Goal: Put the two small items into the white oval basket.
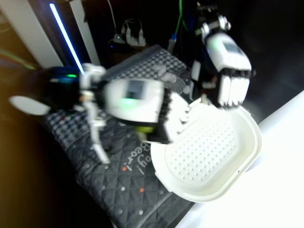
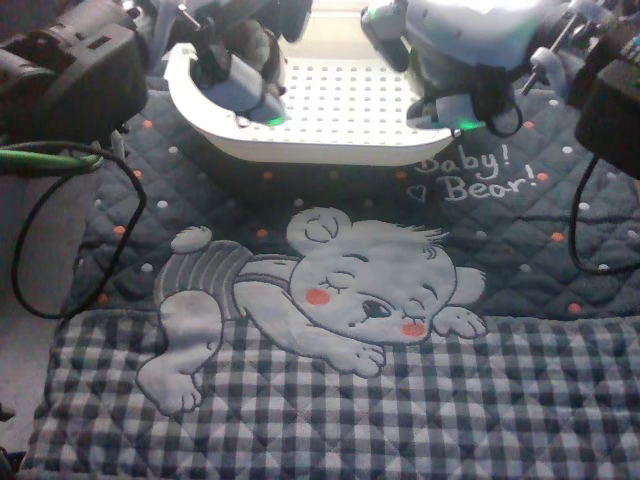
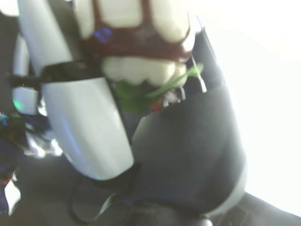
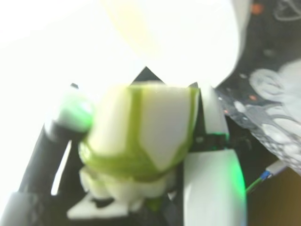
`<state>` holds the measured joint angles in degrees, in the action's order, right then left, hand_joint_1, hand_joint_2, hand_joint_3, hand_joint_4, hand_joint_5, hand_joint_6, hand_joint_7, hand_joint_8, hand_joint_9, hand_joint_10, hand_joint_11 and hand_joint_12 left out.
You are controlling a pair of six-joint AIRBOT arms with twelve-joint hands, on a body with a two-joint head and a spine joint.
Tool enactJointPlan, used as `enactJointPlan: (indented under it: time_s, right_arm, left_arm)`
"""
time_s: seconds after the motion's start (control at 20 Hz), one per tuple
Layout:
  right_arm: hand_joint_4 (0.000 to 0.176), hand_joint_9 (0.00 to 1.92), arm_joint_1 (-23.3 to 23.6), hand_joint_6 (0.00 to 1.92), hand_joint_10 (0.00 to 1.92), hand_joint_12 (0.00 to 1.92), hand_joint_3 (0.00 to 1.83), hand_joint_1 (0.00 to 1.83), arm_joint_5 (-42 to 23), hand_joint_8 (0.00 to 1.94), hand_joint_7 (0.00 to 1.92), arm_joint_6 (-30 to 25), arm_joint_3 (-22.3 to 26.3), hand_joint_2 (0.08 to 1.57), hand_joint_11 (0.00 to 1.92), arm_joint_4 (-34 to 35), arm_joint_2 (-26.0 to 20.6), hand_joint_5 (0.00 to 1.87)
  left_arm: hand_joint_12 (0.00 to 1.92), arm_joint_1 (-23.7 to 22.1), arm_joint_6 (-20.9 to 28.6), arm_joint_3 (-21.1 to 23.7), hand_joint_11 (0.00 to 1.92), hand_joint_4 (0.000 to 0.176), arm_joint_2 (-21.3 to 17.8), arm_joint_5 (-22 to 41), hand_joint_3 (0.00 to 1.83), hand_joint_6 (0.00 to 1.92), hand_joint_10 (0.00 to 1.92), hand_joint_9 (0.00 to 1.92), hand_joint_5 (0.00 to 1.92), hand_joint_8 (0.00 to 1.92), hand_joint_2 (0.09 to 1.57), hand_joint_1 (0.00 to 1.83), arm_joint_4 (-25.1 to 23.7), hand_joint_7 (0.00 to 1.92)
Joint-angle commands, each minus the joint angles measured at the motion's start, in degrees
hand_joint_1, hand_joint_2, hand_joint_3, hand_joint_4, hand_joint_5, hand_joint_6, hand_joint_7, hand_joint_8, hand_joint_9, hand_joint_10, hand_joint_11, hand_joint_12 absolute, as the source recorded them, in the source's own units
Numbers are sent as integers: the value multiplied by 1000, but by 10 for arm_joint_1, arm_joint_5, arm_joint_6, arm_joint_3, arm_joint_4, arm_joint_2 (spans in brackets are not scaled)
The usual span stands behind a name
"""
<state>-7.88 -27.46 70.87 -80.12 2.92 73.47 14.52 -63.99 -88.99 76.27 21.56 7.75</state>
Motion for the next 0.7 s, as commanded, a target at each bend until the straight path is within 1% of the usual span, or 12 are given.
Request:
enactJointPlan:
  time_s: [0.0, 0.05, 0.1, 0.15, 0.2, 0.25, 0.3, 0.4, 0.5, 0.55, 0.6, 0.65]
  right_arm:
    - [35, 40, 7, 437, 755, 1481, 0, 668, -67, 419, 103, 5, -4, 1164, 30, 5, -11, 60]
    - [35, 40, 7, 437, 755, 1481, 0, 668, -67, 419, 103, 5, -3, 1164, 30, 7, -11, 60]
    - [62, 29, 7, 101, 306, 1025, 0, 521, -67, 111, 38, 5, -3, 1156, 5, 8, -11, 11]
    - [96, 0, 7, 3, 11, 423, 0, 459, -67, 3, 1, 5, -3, 1112, 0, 8, -11, 0]
    - [96, 0, 7, 3, 11, 423, 0, 459, -66, 3, 1, 5, -2, 1112, 0, 8, -11, 0]
    - [87, 0, 7, 0, 1, 210, 0, 418, -66, 0, 0, 5, -1, 1105, 0, 8, -11, 0]
    - [88, 0, 7, 0, 0, 41, 0, 396, -66, 0, 0, 5, 1, 1099, 0, 8, -11, 0]
    - [107, 0, 7, 0, 0, 0, 0, 386, -66, 0, 0, 5, 7, 1049, 0, 8, -12, 0]
    - [103, 0, 7, 0, 0, 0, 0, 374, -67, 0, 0, 5, 26, 1057, 0, 7, -31, 0]
    - [111, 0, 7, 0, 0, 0, 0, 354, -69, 0, 0, 5, 35, 1062, 0, 7, -41, 0]
    - [130, 0, 7, 0, 0, 0, 4, 337, -73, 0, 0, 5, 51, 1083, 0, 2, -57, 0]
    - [122, 0, 7, 0, 0, 0, 11, 305, -76, 0, 0, 5, 63, 1102, 0, -6, -71, 0]
  left_arm:
    - [1615, -9, -13, -2, 51, 47, -3, 61, 39, 418, 935, 56, 116, 367, 1153, 916, 7, 123]
    - [1615, -9, -27, 0, 51, 47, -4, 60, 39, 418, 935, 56, 116, 367, 1153, 916, 15, 123]
    - [1265, -9, -35, 2, 9, 77, -6, 58, 11, 189, 429, 47, 87, 130, 1144, 849, 21, 80]
    - [223, -9, -35, 2, 0, 143, -6, 57, 0, 7, 16, 1, 3, 4, 1092, 709, 23, 2]
    - [223, -9, -36, 2, 0, 143, -7, 55, 0, 7, 16, 1, 3, 4, 1092, 709, 23, 2]
    - [84, -9, -45, 4, 0, 165, -10, 55, 0, 1, 2, 0, 0, 0, 1059, 665, 29, 0]
    - [16, -9, -54, 11, 0, 174, -16, 56, 0, 0, 0, 0, 0, 0, 1041, 641, 33, 0]
    - [0, -9, -72, 20, 0, 176, -25, 57, 0, 0, 0, 0, 0, 0, 1006, 593, 45, 0]
    - [0, -7, -72, 29, 0, 176, -37, 61, 0, 0, 0, 0, 0, 0, 980, 548, 51, 0]
    - [0, -7, -72, 35, 0, 176, -43, 65, 0, 0, 0, 0, 0, 0, 981, 544, 51, 0]
    - [0, -6, -72, 46, 0, 176, -54, 73, 0, 0, 0, 0, 0, 0, 991, 536, 51, 0]
    - [0, -3, -72, 57, 0, 176, -65, 82, 0, 0, 0, 0, 0, 0, 994, 533, 50, 0]
